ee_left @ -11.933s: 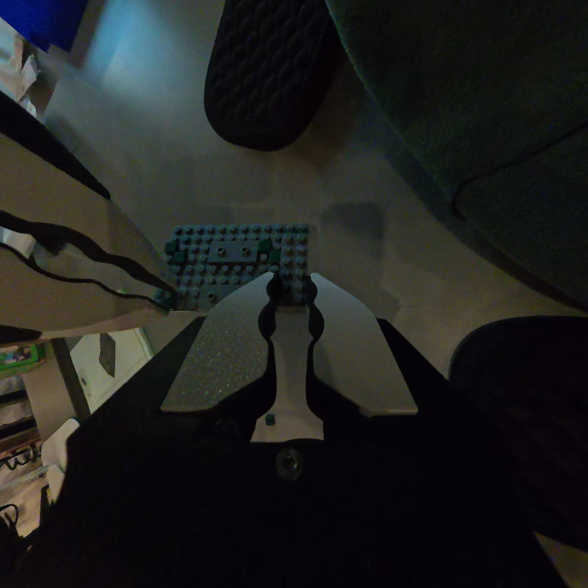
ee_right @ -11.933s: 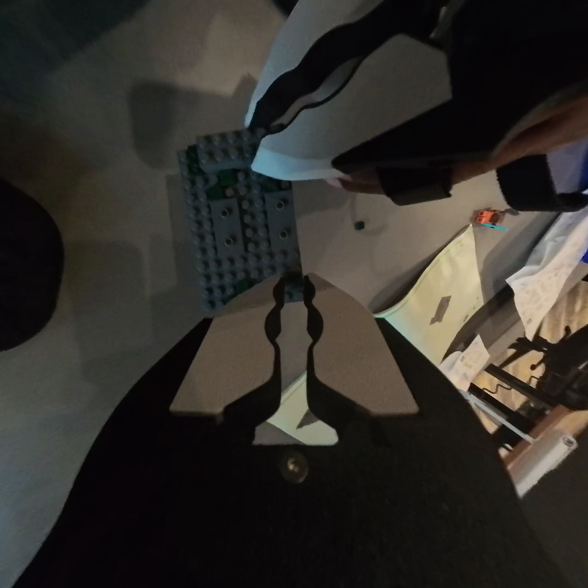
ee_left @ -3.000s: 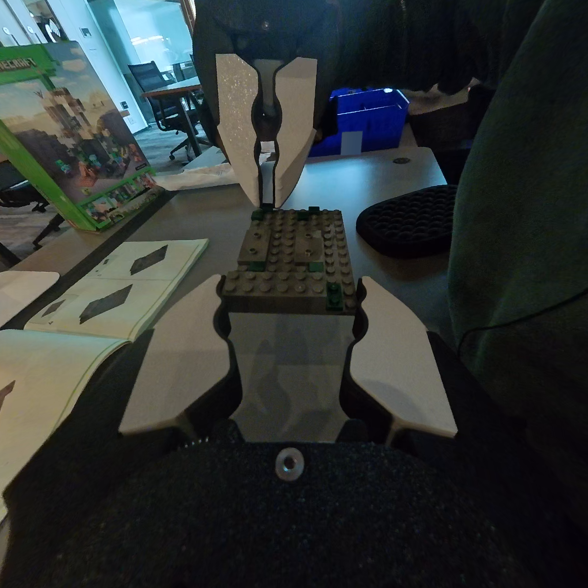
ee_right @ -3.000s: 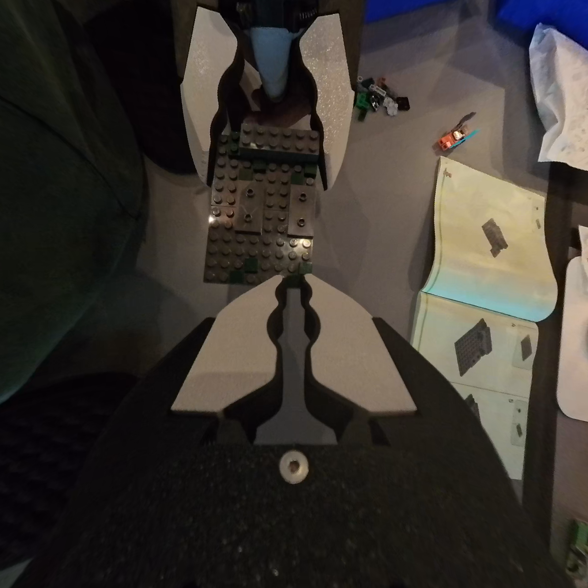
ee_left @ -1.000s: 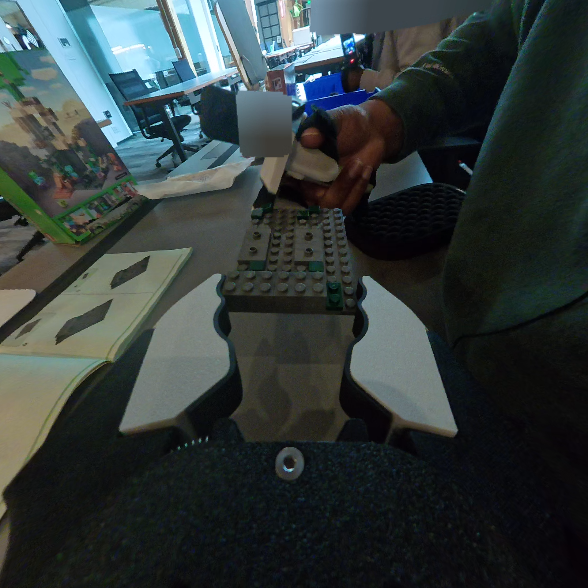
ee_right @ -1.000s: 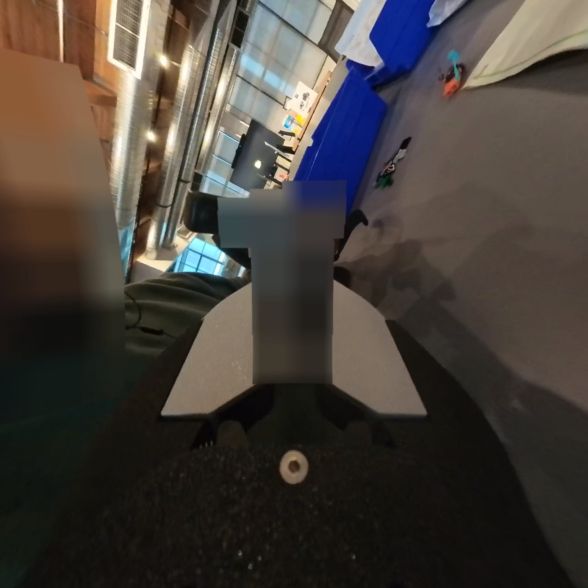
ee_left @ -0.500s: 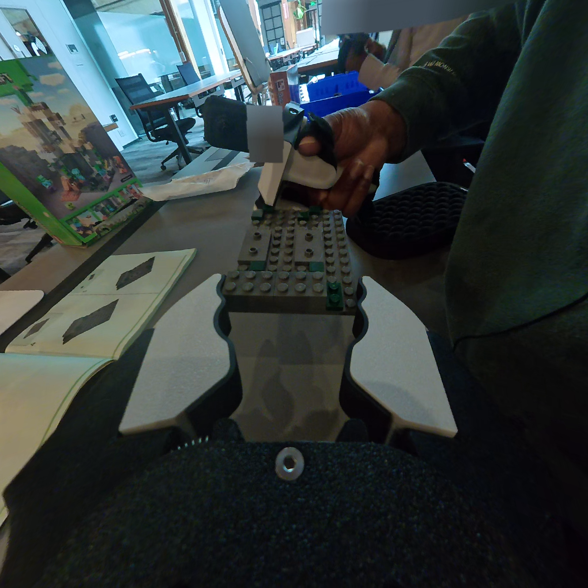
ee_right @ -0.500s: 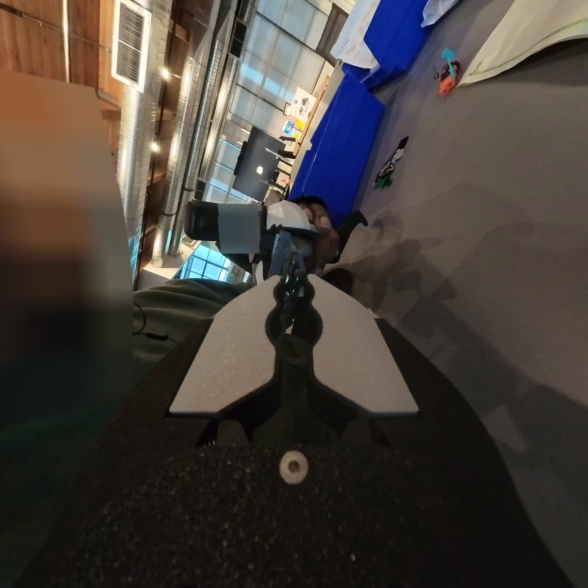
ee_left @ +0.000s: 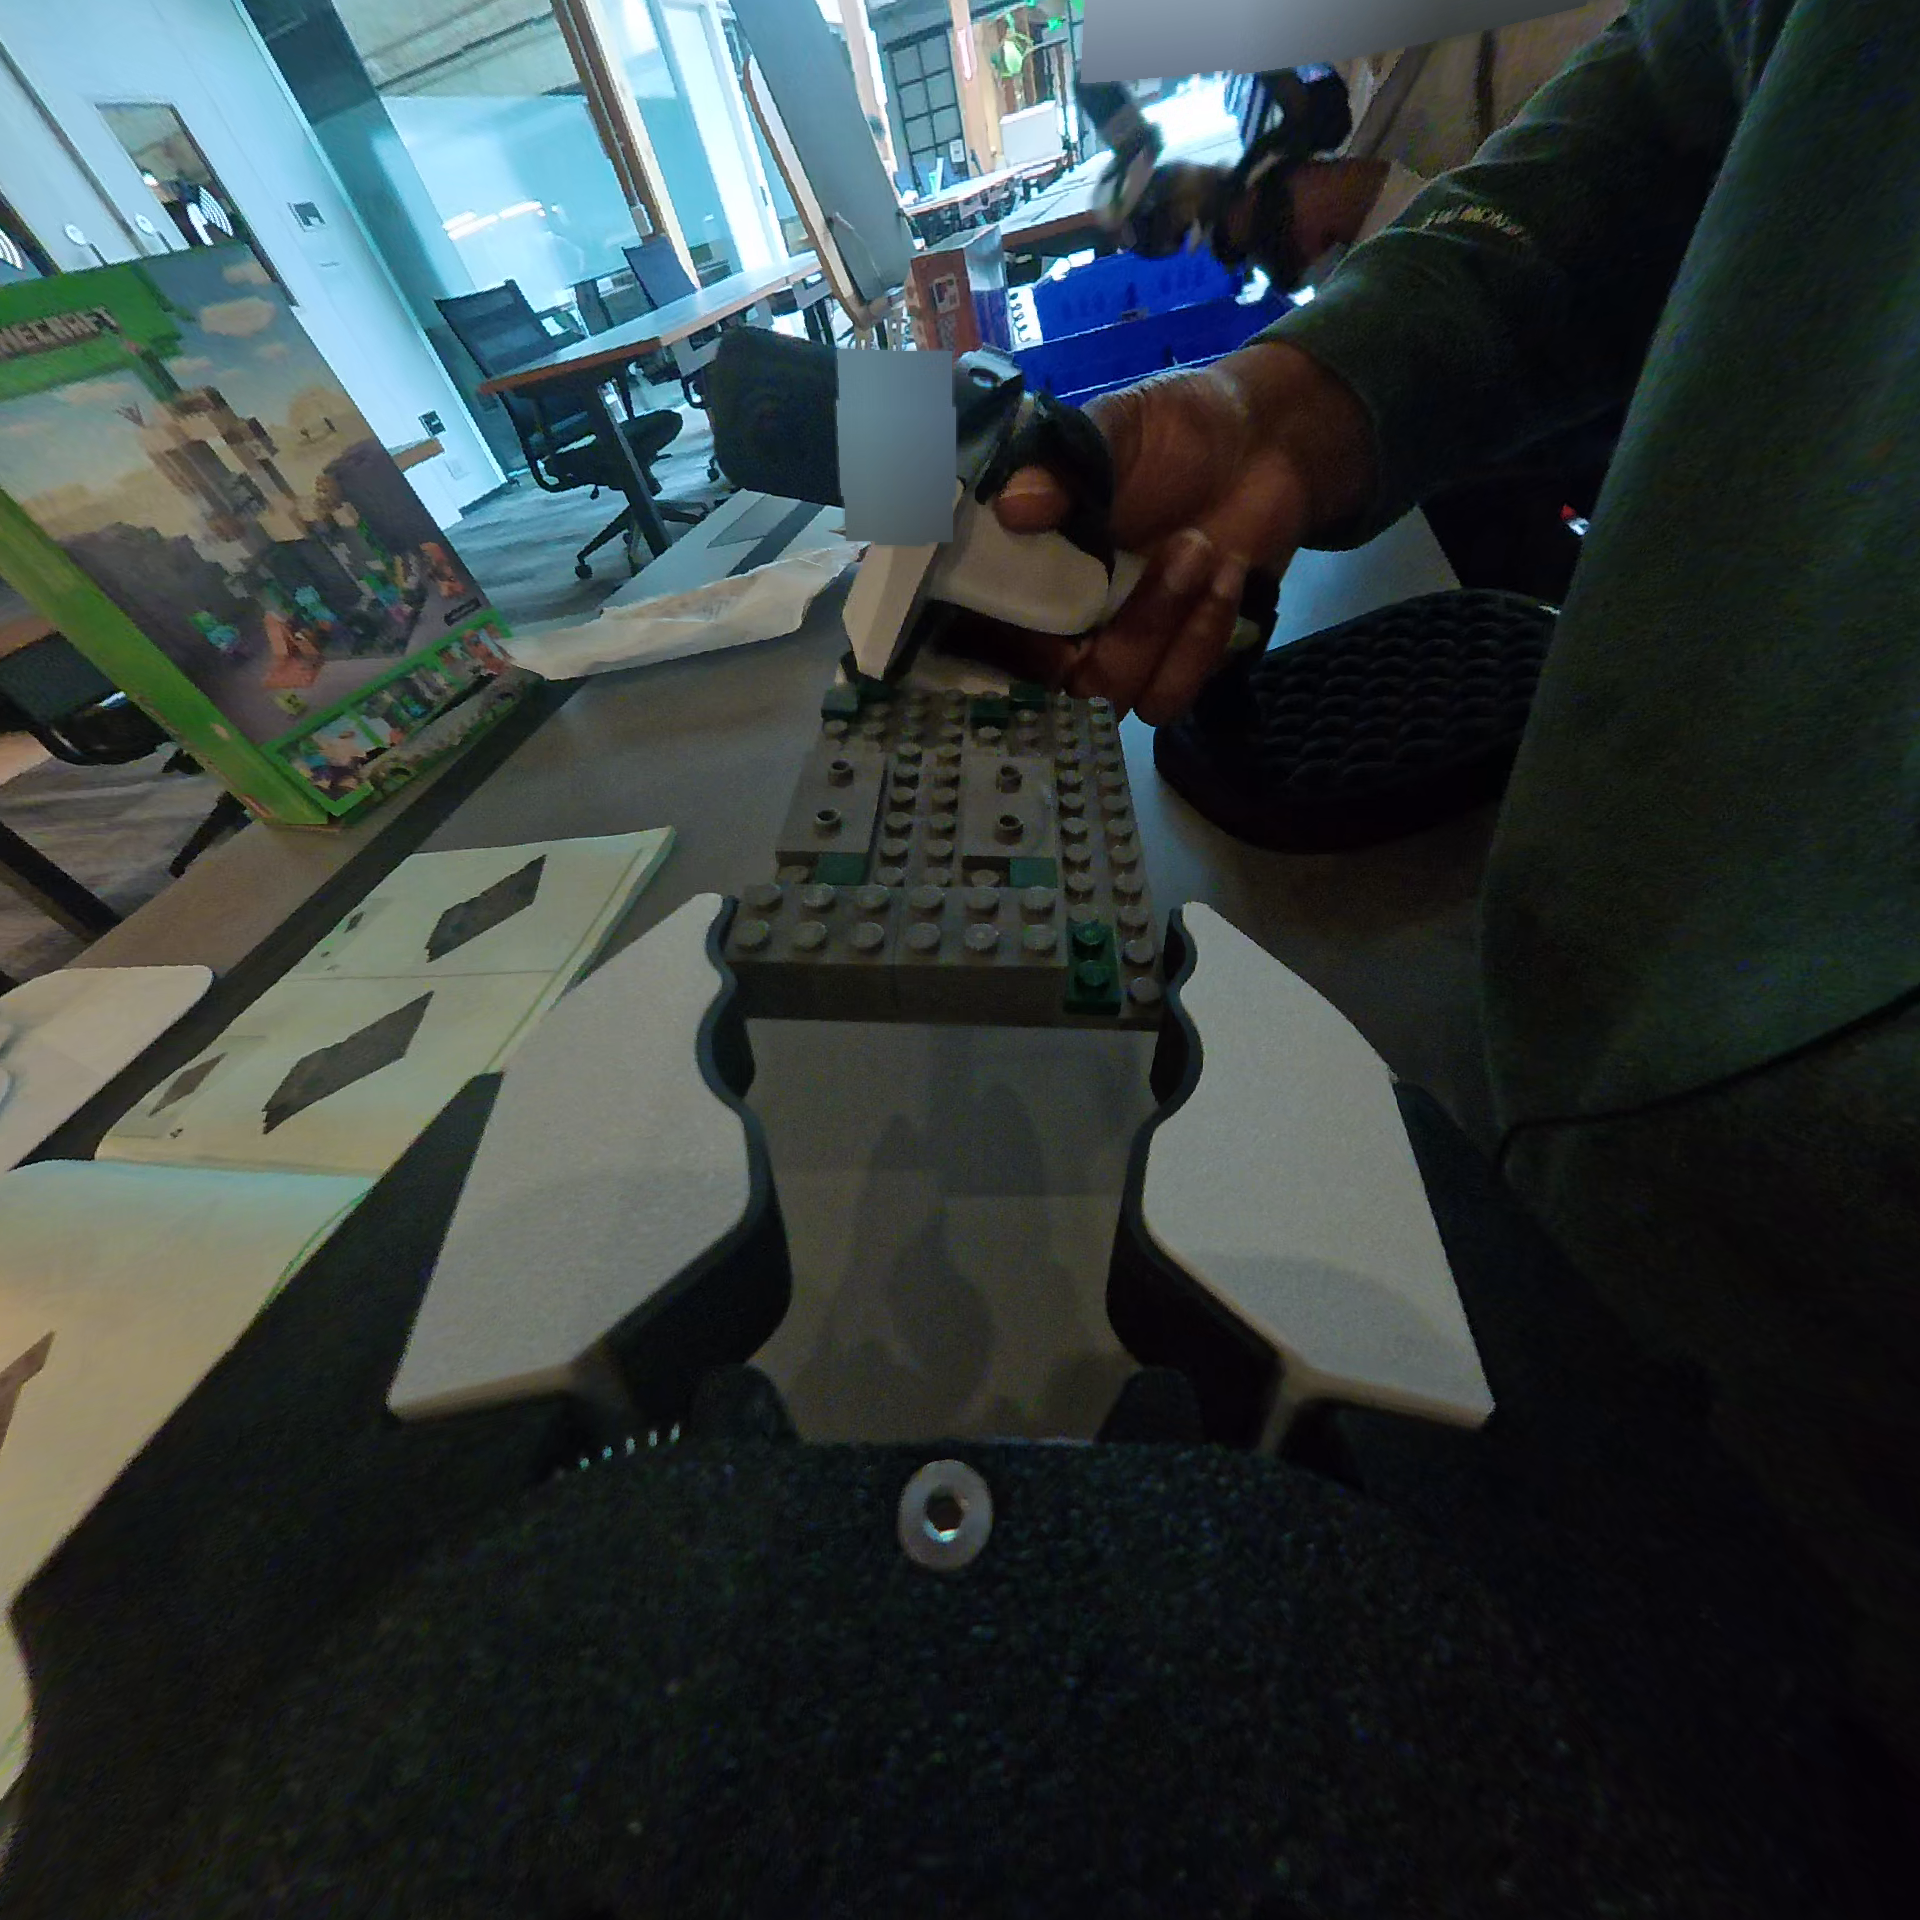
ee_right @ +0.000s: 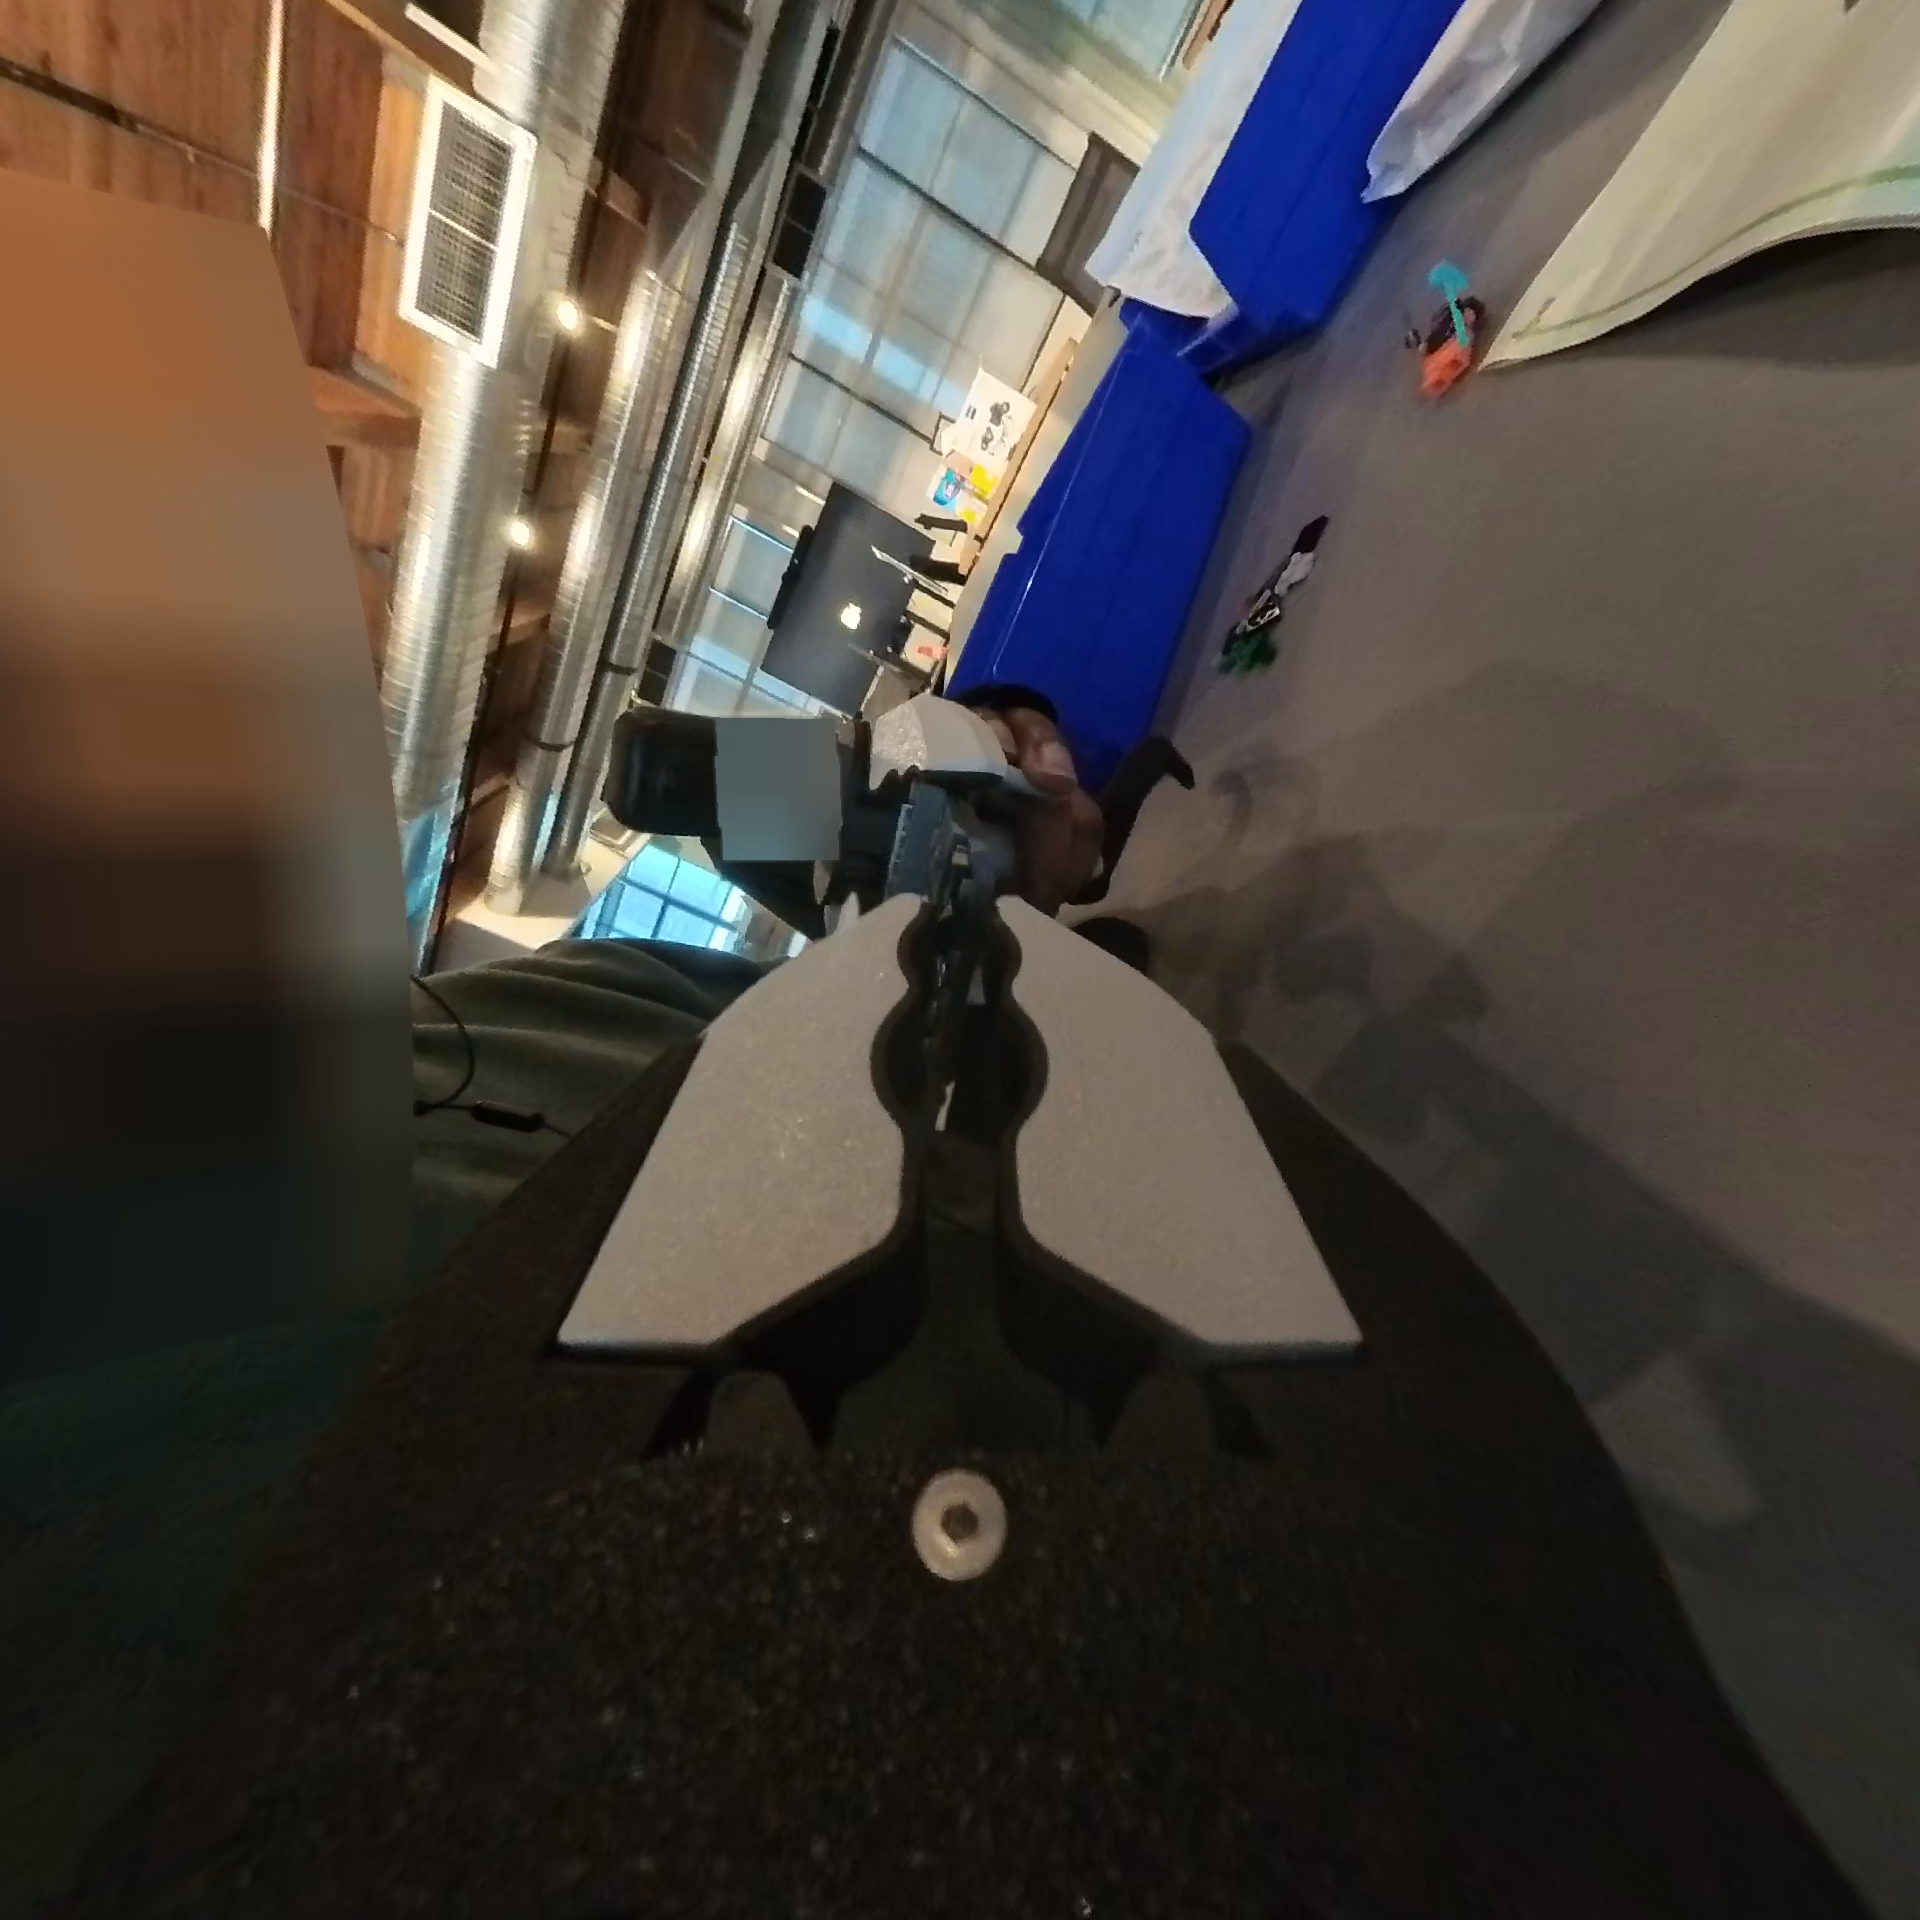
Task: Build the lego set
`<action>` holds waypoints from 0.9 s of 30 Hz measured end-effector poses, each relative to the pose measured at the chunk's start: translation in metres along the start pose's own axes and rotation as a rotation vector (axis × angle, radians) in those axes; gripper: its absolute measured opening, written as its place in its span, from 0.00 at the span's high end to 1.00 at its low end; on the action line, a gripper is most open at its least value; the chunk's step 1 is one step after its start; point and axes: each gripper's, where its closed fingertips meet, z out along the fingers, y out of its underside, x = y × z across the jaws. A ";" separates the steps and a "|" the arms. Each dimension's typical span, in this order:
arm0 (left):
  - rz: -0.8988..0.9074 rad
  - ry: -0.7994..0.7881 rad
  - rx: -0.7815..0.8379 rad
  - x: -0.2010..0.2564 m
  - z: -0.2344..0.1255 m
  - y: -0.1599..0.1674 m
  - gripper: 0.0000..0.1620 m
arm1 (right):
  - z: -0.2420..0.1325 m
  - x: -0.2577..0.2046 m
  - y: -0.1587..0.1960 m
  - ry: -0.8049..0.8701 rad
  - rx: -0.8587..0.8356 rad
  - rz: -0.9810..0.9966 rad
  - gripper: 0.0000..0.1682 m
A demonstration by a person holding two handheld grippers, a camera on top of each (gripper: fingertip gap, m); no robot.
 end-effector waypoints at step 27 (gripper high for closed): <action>-0.004 0.076 0.024 0.013 -0.005 -0.002 0.54 | -0.002 -0.005 0.018 0.019 -0.090 -0.058 0.96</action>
